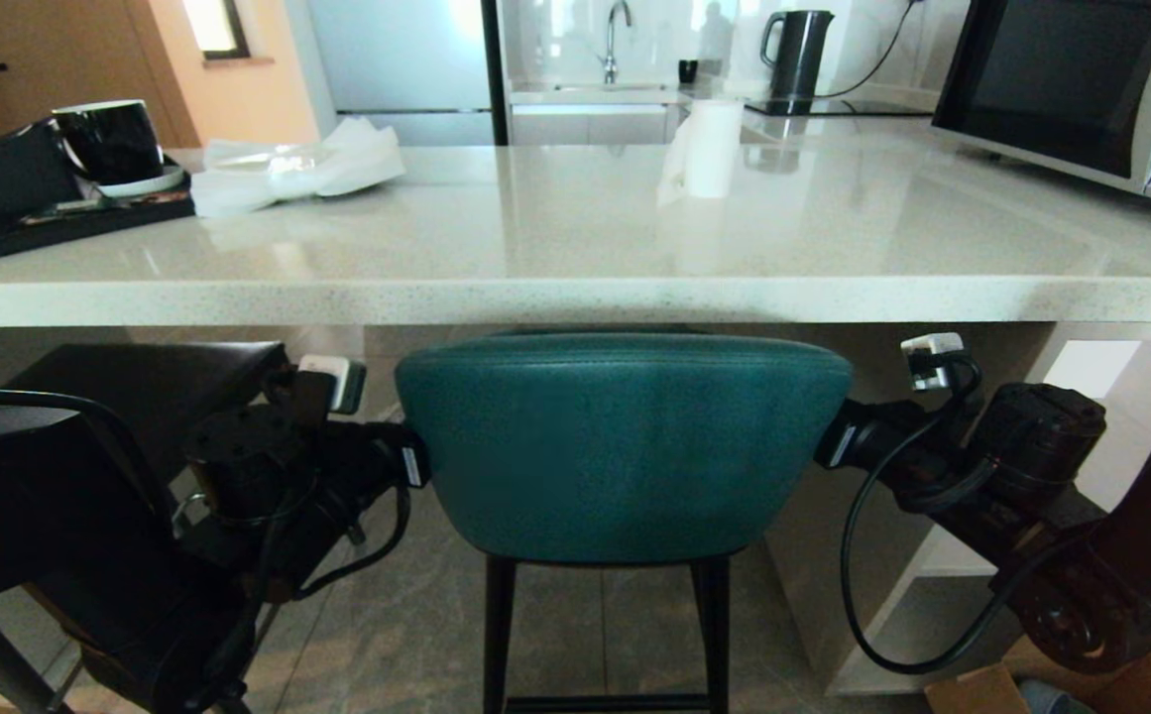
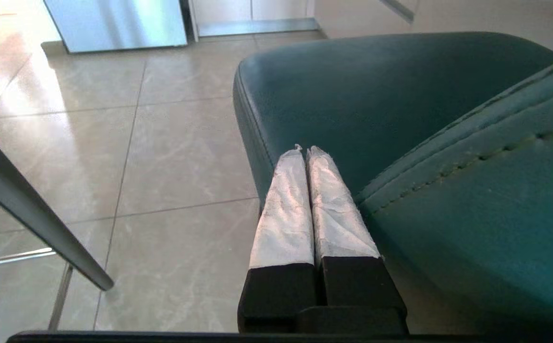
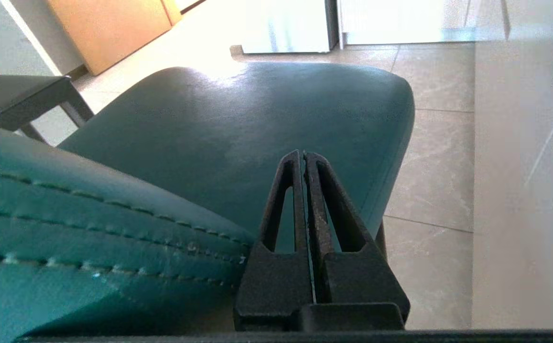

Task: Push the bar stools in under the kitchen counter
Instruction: Pull the blue chair out from under the dining table

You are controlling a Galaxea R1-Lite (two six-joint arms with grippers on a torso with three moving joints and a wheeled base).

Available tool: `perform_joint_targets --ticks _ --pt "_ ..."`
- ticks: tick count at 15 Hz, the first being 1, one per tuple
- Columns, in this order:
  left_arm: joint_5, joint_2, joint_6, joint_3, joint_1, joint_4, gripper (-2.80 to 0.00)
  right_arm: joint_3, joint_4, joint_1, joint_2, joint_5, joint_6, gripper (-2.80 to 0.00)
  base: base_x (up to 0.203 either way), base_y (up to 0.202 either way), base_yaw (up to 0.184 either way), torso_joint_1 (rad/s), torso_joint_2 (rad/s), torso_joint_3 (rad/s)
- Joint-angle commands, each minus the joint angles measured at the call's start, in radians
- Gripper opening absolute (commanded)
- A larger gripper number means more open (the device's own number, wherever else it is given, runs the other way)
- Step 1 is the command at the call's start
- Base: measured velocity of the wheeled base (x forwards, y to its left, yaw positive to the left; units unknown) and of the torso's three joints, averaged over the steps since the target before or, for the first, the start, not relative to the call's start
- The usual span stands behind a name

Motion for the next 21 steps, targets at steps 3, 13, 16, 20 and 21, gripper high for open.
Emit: perform_joint_targets --ticks 3,13,16,20,21 --pt "-0.006 -0.024 -0.002 0.0 -0.042 -0.013 -2.8 0.03 -0.007 0.064 -0.061 0.009 -0.007 -2.8 0.0 0.0 0.0 0.0 0.0 0.0" --pt "-0.008 -0.098 -0.006 0.095 -0.088 -0.019 -2.8 0.101 -0.007 0.103 -0.085 -0.017 -0.01 -2.8 0.0 0.0 0.0 0.0 0.0 0.0" --pt "-0.003 -0.141 -0.007 0.136 -0.11 -0.018 -2.8 0.111 -0.007 0.121 -0.101 -0.021 -0.011 -2.8 0.0 0.0 0.0 0.0 0.0 0.0" --pt "-0.003 -0.159 -0.008 0.16 -0.117 -0.019 -2.8 0.114 -0.007 0.144 -0.11 -0.074 -0.013 -2.8 0.0 0.0 0.0 0.0 0.0 0.0" --pt "-0.003 -0.159 -0.007 0.16 -0.117 -0.019 -2.8 0.117 -0.007 0.143 -0.11 -0.074 -0.013 -2.8 0.0 0.0 0.0 0.0 0.0 0.0"
